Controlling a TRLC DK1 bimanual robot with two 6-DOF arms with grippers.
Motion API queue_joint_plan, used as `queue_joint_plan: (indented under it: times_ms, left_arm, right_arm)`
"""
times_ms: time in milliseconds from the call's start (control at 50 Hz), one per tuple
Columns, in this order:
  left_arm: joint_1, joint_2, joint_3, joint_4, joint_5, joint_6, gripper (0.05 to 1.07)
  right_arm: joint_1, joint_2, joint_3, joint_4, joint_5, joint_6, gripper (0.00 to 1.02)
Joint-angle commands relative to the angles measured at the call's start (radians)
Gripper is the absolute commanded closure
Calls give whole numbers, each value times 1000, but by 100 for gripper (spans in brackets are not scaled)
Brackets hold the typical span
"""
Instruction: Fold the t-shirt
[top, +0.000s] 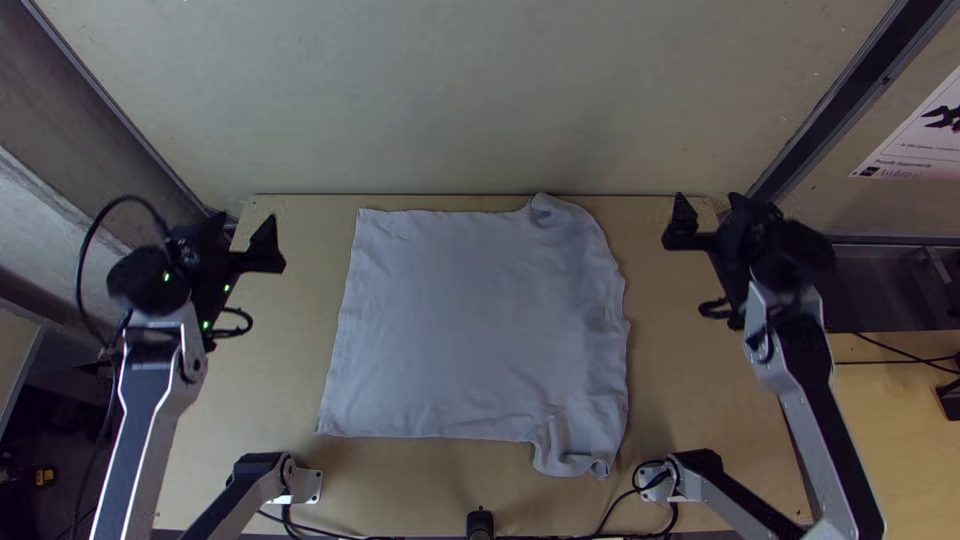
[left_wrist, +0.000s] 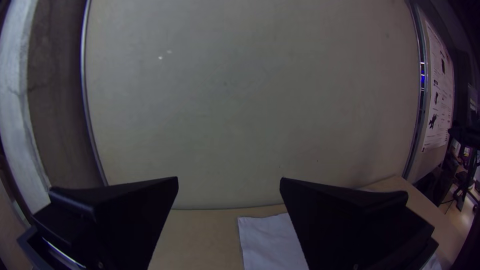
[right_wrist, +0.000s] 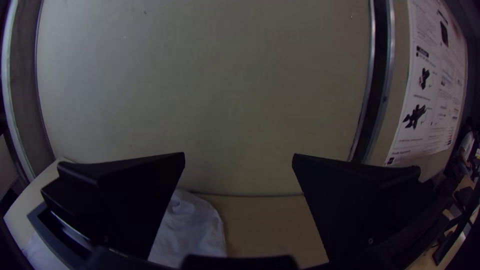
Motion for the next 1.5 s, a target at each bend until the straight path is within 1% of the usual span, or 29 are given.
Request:
queue_joint_plan:
  times_ms: [0, 100, 200, 320, 440, 500, 560, 700, 800, 860, 980, 1080, 1120, 1180, 1260, 1480]
  left_arm:
    - [-12, 120, 104, -49, 2, -24, 10]
    - [-14, 210, 170, -58, 2, -39, 10]
    - [-14, 312, 259, -108, -6, -76, 11]
    - [-28, 430, 351, -154, -12, -93, 11]
    - [-49, 557, 463, -245, -12, -121, 11]
    - [-65, 631, 523, -323, -12, -127, 11]
    - [-65, 698, 572, -372, -12, -170, 11]
    - [-86, 805, 641, -374, -15, -193, 10]
    - [-104, 891, 702, -383, -24, -197, 10]
    - [-114, 947, 744, -391, -24, -204, 11]
    - [-124, 1048, 822, -398, -44, -204, 11]
    - [-129, 1128, 882, -412, -63, -196, 12]
    - [-131, 1157, 902, -415, -83, -188, 17]
    - [-132, 1190, 925, -427, -90, -185, 17]
    - [-135, 1233, 957, -431, -133, -170, 17]
    - [-137, 1325, 1034, -435, -150, -168, 17]
  right_arm:
    - [3, 86, 87, -10, 12, 25, 4]
    - [6, 161, 145, -14, 12, 36, 4]
    - [9, 224, 185, -14, 10, 45, 4]
    - [9, 303, 225, -22, 10, 59, 4]
    - [3, 372, 266, -46, 8, 111, 4]
    - [-1, 405, 288, -63, 7, 146, 4]
    - [-5, 448, 317, -98, -4, 178, 4]
    - [-17, 531, 361, -140, -24, 235, 4]
    - [-20, 597, 404, -187, -30, 249, 4]
    - [-20, 635, 435, -244, -30, 251, 4]
    - [-22, 681, 447, -276, -33, 260, 4]
    - [-27, 706, 453, -278, -41, 269, 4]
    - [-28, 711, 449, -276, -41, 270, 4]
    - [-31, 720, 455, -276, -41, 274, 4]
    - [-34, 724, 455, -275, -41, 277, 4]
    - [-36, 729, 436, -272, -44, 278, 4]
